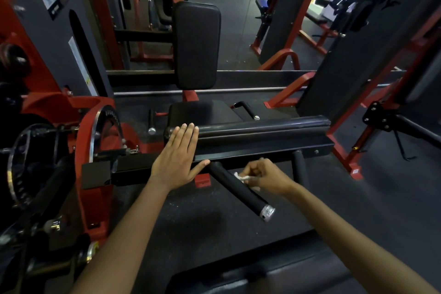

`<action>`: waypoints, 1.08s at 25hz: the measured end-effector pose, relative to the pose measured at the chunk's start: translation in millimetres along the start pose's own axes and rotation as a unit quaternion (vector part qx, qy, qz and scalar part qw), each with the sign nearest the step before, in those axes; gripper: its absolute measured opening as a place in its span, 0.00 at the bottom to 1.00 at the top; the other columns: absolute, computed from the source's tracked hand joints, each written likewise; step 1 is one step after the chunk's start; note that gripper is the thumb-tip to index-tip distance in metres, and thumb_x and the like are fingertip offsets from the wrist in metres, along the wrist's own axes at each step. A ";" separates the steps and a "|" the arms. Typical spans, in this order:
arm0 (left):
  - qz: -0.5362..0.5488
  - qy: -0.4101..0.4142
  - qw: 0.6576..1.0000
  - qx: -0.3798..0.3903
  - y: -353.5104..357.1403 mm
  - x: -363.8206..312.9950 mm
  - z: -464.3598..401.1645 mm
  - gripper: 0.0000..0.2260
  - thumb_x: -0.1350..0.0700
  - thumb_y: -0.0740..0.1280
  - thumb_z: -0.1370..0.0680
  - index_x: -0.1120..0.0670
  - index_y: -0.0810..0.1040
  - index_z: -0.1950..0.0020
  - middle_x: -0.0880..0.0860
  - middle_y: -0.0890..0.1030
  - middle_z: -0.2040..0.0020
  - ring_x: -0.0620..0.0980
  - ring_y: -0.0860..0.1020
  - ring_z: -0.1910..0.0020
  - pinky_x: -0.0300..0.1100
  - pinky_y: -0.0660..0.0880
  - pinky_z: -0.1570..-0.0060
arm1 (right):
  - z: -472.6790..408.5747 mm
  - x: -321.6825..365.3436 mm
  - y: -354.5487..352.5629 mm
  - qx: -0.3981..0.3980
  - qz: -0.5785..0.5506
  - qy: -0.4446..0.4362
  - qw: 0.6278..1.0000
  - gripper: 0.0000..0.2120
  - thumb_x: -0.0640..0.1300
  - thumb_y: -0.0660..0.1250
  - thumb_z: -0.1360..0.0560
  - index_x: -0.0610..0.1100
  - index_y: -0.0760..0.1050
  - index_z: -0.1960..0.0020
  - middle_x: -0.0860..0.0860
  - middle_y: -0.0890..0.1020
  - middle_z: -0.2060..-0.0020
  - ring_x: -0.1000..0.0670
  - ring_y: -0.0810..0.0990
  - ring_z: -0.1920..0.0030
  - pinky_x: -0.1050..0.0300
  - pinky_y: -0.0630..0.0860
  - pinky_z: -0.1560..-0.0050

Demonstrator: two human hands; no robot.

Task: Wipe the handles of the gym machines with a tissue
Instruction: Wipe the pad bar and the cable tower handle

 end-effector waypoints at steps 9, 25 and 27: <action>0.000 -0.005 1.000 -0.002 -2.1 -1.8 -0.4 0.39 0.34 0.46 0.22 0.64 0.51 0.24 0.63 0.57 0.25 0.59 0.54 0.24 0.54 0.53 0.26 | 29.1 -2.7 -33.2 0.115 0.119 0.039 0.985 0.07 0.34 0.71 0.29 0.46 0.80 0.55 0.49 0.85 0.59 0.54 0.83 0.57 0.57 0.78 0.50; -0.004 -0.007 1.000 -0.004 -5.5 -2.8 0.4 0.38 0.35 0.47 0.21 0.64 0.52 0.24 0.63 0.58 0.25 0.59 0.55 0.25 0.54 0.55 0.26 | 16.9 0.9 -13.0 0.049 0.071 0.002 0.996 0.10 0.33 0.71 0.30 0.47 0.80 0.61 0.56 0.83 0.68 0.61 0.81 0.63 0.64 0.76 0.55; -0.002 -0.006 1.000 -0.006 -6.1 -3.2 0.5 0.38 0.35 0.47 0.21 0.64 0.52 0.24 0.64 0.58 0.25 0.60 0.55 0.25 0.55 0.55 0.26 | 33.9 -2.7 -21.1 0.101 0.055 0.022 0.993 0.09 0.30 0.70 0.30 0.44 0.79 0.60 0.54 0.83 0.67 0.58 0.82 0.63 0.65 0.77 0.57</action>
Point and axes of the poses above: each hand's wrist, its own z-axis away from the middle knuckle, its own y-axis out of the palm, x = y × z, the point moved 6 cm from there along -z, towards the middle knuckle
